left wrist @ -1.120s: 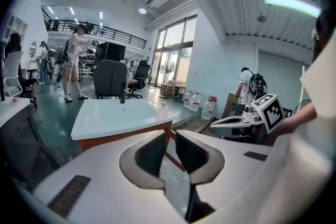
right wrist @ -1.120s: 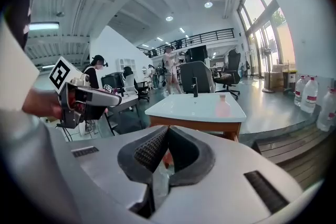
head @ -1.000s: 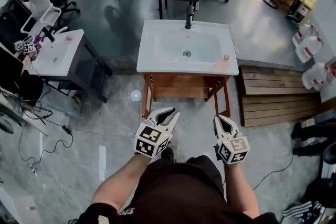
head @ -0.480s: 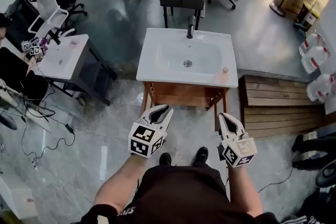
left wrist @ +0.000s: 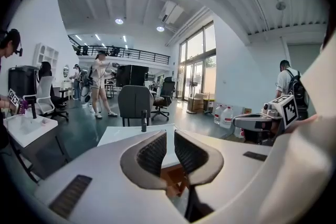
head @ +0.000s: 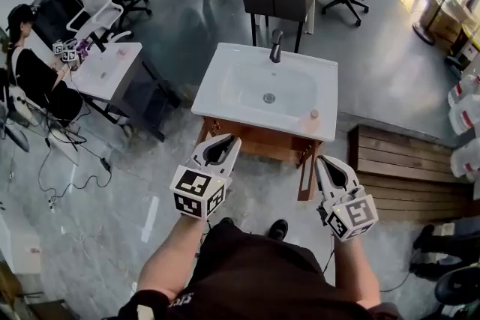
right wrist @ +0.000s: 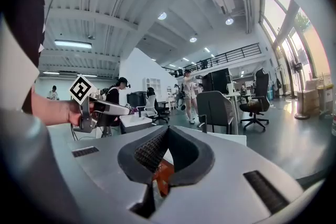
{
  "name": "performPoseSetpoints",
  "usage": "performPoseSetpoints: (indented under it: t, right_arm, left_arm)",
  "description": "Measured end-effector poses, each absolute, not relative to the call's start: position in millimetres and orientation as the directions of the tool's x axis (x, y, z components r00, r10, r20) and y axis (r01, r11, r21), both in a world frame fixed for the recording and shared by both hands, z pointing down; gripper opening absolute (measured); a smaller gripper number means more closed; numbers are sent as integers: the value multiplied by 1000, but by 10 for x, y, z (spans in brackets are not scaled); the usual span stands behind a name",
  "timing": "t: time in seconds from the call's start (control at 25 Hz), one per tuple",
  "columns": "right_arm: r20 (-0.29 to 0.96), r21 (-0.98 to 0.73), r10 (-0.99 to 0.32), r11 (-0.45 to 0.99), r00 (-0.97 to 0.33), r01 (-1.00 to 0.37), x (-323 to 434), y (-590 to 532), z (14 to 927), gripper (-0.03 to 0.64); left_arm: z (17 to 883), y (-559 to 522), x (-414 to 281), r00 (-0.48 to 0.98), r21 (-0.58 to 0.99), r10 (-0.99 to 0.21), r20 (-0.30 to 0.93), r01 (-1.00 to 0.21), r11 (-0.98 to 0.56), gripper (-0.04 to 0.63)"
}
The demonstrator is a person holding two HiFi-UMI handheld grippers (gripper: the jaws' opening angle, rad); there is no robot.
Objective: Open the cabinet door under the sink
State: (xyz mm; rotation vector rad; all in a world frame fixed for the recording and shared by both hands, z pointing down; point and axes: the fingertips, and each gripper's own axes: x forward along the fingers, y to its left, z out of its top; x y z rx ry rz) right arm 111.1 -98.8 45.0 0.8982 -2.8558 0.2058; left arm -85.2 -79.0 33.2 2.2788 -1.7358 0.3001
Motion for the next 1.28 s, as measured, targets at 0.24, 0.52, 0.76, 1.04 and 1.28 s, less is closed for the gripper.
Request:
performPoseSetpoints:
  t: [0.24,0.52,0.76,1.04,1.28]
  right_arm:
    - [152,-49,-549,826,-822,-562,1282,-1069,228,12]
    - [109,-13,-571,817,-813,-576,1076,-1155,-41,12]
    - [103,2,-571,819,-815,-574,810,-1147,-112,11]
    - [111,7,-569,821,-815,-571,605,-1044,-130,11]
    - [115,6,-583,810,-805,-586,574,-1021,-153,11]
  left_arm:
    - [147,-875,-624,259,56,-922,289,-966,-254,57]
    - [143,-964,-697,274,27,-918,287,-960,-278,51]
    - [195,-1036,-935,275,60,-921,276,-961,-269,49]
    - [143,-1041,-1125,282,71,-924,258,-959,-273,49]
    - [91,-1018,-1132,300,60,-919,256,-954,-294,49]
